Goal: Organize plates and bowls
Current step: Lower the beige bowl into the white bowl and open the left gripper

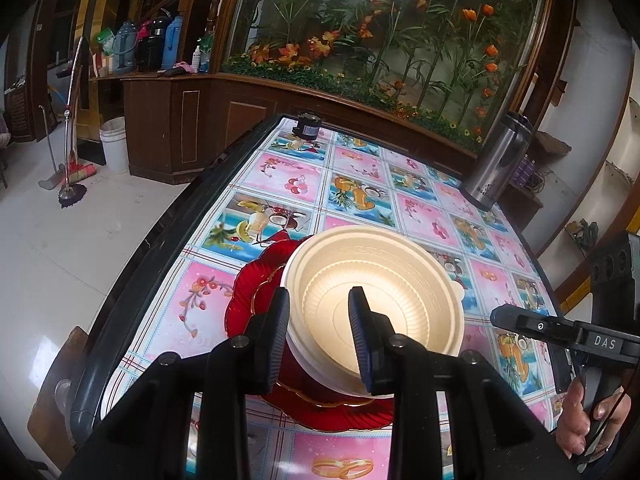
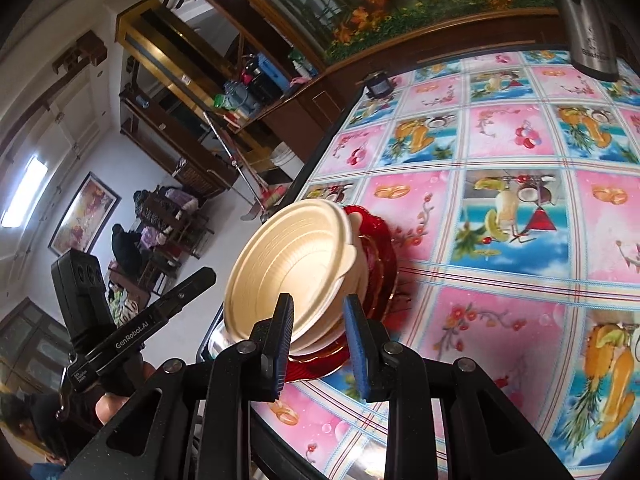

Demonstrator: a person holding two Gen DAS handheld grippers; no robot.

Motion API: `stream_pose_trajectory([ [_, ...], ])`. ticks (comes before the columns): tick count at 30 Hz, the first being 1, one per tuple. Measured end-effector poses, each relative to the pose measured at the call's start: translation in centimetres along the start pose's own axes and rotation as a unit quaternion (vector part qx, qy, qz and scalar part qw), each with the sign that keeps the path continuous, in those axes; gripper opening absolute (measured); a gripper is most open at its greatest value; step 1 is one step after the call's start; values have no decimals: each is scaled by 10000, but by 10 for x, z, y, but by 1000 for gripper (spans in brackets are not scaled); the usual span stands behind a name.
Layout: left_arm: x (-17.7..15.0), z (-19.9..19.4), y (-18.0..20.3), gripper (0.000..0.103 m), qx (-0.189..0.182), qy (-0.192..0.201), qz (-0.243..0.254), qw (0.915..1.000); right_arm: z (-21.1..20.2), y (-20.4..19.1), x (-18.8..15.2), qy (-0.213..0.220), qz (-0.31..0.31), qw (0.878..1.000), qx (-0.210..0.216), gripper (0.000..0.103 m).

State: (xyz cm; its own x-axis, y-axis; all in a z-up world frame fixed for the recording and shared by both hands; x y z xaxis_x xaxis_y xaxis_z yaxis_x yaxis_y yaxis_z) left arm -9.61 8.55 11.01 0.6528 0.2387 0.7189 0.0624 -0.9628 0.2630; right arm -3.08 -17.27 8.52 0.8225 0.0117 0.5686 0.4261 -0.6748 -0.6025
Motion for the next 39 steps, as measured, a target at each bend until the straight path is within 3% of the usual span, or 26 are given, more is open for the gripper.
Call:
stream_pose_trajectory([
  [5, 0, 0, 0, 30, 21, 2, -1, 10000, -1, 3, -1, -19, 21, 10000, 3, 29],
  [8, 0, -1, -5, 39, 57, 37, -39, 10000, 1, 6, -2, -52, 64, 10000, -16, 29],
  [16, -1, -1, -33, 39, 209, 49, -289, 9994, 8, 23, -4, -97, 230, 9995, -217, 29],
  [25, -14, 29, -80, 39, 217, -413, -872, 9951, 29, 37, -8, -296, 362, 9983, -340, 29],
  [32, -21, 53, -83, 39, 185, -680, -925, 9932, 48, 35, -9, -433, 288, 9976, -461, 29],
  [38, -28, 72, -76, 17, 75, -890, -806, 9927, 65, 35, -10, -433, 253, 9975, -499, 28],
  [39, -28, 74, -73, 15, 58, -925, -772, 9927, 66, 34, -11, -442, 213, 9970, -592, 17],
])
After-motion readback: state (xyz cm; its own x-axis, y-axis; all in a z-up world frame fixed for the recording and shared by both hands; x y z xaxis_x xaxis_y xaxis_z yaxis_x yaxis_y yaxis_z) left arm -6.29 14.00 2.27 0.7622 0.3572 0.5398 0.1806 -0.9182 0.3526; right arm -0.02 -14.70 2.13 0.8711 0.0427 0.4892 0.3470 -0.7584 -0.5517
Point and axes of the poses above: each gripper's, at about its wrist camera, not at the fingertips, and z roughly the way its jaws point, y to its right, x to its top, the point moved 1 cm from there along z, roughly the way its jaws point, and after that the axes turned 1 degree about x, right-handed, at the moved point
